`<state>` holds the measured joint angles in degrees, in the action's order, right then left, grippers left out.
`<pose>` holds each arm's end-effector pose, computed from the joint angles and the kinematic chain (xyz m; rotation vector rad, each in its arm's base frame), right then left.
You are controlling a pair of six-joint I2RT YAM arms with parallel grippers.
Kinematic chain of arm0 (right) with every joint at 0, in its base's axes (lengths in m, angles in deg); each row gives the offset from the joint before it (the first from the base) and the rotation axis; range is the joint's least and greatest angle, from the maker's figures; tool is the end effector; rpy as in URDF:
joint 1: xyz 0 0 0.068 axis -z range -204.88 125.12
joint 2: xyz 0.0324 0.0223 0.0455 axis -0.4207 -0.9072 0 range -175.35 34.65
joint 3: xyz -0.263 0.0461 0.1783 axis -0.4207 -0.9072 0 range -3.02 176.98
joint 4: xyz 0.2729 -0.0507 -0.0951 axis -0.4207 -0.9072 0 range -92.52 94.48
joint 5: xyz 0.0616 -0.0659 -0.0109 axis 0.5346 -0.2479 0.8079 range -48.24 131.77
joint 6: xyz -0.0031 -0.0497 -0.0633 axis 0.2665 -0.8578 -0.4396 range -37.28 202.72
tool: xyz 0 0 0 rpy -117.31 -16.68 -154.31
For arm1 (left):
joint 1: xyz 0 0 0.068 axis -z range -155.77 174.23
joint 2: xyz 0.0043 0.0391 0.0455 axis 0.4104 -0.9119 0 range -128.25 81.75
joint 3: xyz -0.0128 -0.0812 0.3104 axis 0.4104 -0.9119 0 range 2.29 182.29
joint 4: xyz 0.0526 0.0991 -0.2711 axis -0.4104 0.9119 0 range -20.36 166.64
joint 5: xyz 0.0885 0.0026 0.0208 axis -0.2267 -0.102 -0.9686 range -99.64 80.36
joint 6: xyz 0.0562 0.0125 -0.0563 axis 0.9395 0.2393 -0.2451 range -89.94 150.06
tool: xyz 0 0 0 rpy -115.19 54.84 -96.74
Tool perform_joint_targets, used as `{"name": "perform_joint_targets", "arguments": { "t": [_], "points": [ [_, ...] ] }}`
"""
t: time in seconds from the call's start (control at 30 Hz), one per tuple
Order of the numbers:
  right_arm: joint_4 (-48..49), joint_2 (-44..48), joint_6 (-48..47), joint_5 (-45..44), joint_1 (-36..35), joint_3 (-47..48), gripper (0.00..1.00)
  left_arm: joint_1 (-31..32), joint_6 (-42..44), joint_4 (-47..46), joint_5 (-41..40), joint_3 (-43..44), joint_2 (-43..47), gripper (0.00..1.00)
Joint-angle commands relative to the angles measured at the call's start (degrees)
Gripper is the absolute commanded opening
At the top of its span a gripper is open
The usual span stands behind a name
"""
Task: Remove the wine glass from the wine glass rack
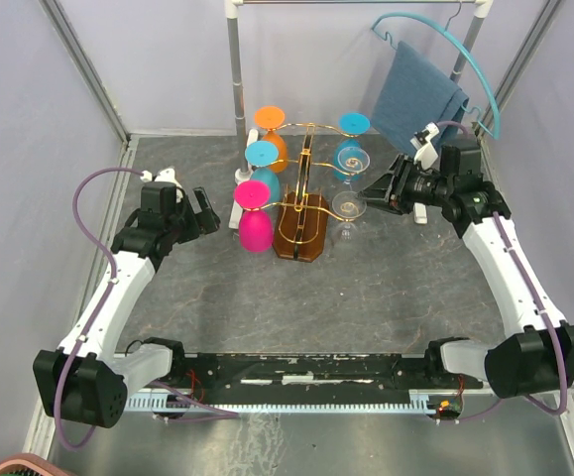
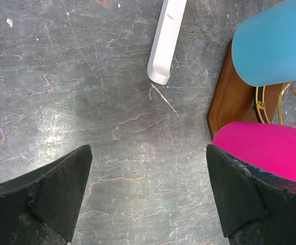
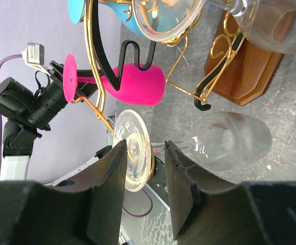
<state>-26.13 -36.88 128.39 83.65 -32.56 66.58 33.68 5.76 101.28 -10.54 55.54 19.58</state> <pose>0.2984 0.0871 0.3939 0.2818 2.2486 1.3041 0.2639 -0.0429 0.3135 -0.3048 2.2750 -0.2893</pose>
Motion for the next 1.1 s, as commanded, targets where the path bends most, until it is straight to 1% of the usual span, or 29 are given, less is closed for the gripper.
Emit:
{"name": "perform_joint_targets", "arguments": {
  "t": [0.0, 0.1, 0.27, 0.37, 0.53, 0.63, 0.8, 0.9, 0.97, 1.07],
  "points": [
    [3.5, -0.7, 0.1, 3.3, -0.8, 0.5, 0.40, 0.1, 0.1, -0.9, 1.1, 0.3, 1.0, 0.99],
    [4.2, -0.3, 0.1, 4.2, -1.0, 0.1, 0.34, 0.1, 0.1, -0.8, 1.1, 0.3, 1.0, 0.99],
    [4.9, -0.7, 0.2, 5.8, -1.1, -0.1, 0.26, 0.1, 0.0, -0.8, 1.3, 0.1, 0.9, 0.99],
    [5.8, -0.5, 0.9, 6.2, -1.2, -0.5, 0.18, 0.1, 0.0, -0.8, 1.3, 0.1, 1.0, 0.99],
    [11.6, 0.2, 5.4, 6.5, -1.1, -2.0, 0.09, 0.1, 0.2, -0.4, 1.1, 0.2, 1.5, 0.99],
    [15.0, 0.5, 8.9, 6.7, -1.1, -2.5, 0.07, 0.1, 0.4, 0.0, 0.9, 0.4, 1.8, 0.99],
    [23.4, 0.2, 16.0, 7.1, -0.9, -4.1, 0.04, 0.1, 0.3, 0.2, 1.0, 0.4, 2.0, 0.99],
    [28.3, -1.4, 20.4, 9.3, -0.9, -4.5, 0.03, 0.1, 0.0, 0.1, 1.5, 0.6, 2.0, 0.99],
    [28.9, -1.6, 21.2, 9.5, -1.0, -4.1, 0.03, 0.1, 0.1, 0.2, 1.4, 0.6, 1.9, 0.99],
    [27.3, -1.6, 20.7, 9.8, -1.1, -3.3, 0.03, 0.1, 0.0, 0.1, 1.3, 0.6, 2.0, 0.99]
  ]
}}
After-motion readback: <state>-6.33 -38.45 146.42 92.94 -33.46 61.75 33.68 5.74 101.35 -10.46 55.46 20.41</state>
